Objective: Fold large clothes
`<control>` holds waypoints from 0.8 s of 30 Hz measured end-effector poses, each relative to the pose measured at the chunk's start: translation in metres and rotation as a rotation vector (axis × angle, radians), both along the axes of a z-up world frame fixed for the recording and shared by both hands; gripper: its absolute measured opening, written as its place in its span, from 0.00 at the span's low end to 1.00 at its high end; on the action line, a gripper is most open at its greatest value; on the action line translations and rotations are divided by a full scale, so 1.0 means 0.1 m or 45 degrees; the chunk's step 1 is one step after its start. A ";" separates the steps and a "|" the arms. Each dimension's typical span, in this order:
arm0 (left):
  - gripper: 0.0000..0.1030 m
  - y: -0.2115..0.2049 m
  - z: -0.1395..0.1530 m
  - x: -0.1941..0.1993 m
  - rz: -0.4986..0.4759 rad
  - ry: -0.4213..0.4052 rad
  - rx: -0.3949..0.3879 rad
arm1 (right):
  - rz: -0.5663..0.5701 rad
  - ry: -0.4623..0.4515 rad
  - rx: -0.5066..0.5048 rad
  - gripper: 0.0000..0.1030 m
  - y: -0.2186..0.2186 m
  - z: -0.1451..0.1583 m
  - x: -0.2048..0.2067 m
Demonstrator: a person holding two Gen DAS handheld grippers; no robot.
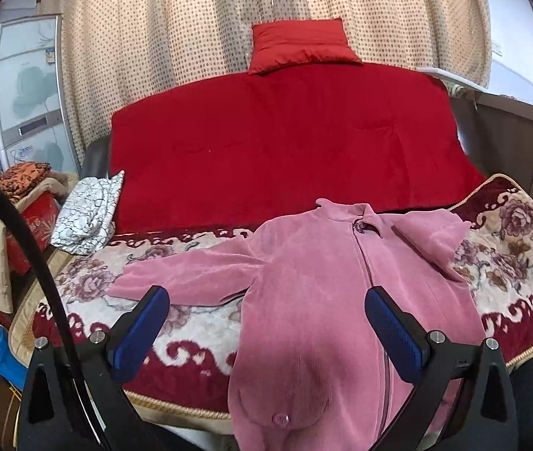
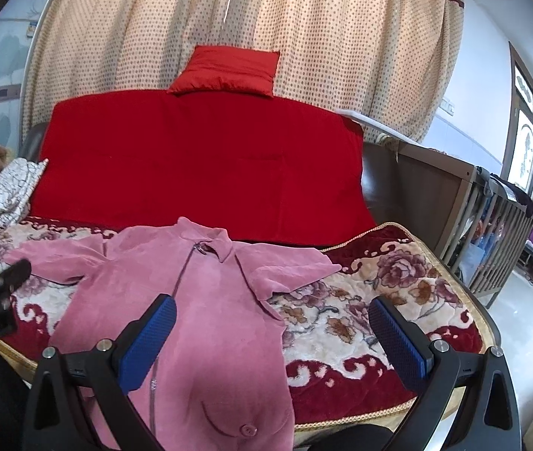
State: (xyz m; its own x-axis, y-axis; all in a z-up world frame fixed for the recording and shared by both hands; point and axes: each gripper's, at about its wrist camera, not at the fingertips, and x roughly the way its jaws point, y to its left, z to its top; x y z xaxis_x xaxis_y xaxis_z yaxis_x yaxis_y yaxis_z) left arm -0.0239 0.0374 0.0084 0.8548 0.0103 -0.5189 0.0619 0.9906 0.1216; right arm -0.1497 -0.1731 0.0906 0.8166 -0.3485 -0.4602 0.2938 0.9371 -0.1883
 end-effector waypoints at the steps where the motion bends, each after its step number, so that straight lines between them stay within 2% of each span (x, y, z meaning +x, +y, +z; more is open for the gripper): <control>1: 1.00 0.00 -0.02 0.09 -0.001 0.014 -0.008 | -0.007 0.007 0.017 1.00 -0.02 -0.01 0.04; 4: 1.00 0.00 -0.05 0.35 0.001 0.049 -0.008 | -0.032 0.012 0.016 1.00 -0.11 -0.05 0.19; 12: 1.00 -0.09 -0.06 0.91 0.032 0.049 -0.045 | -0.075 0.068 0.024 1.00 -0.35 -0.22 0.69; 24: 1.00 -0.27 -0.13 1.36 0.035 -0.081 -0.045 | -0.127 0.127 0.052 1.00 -0.58 -0.48 1.23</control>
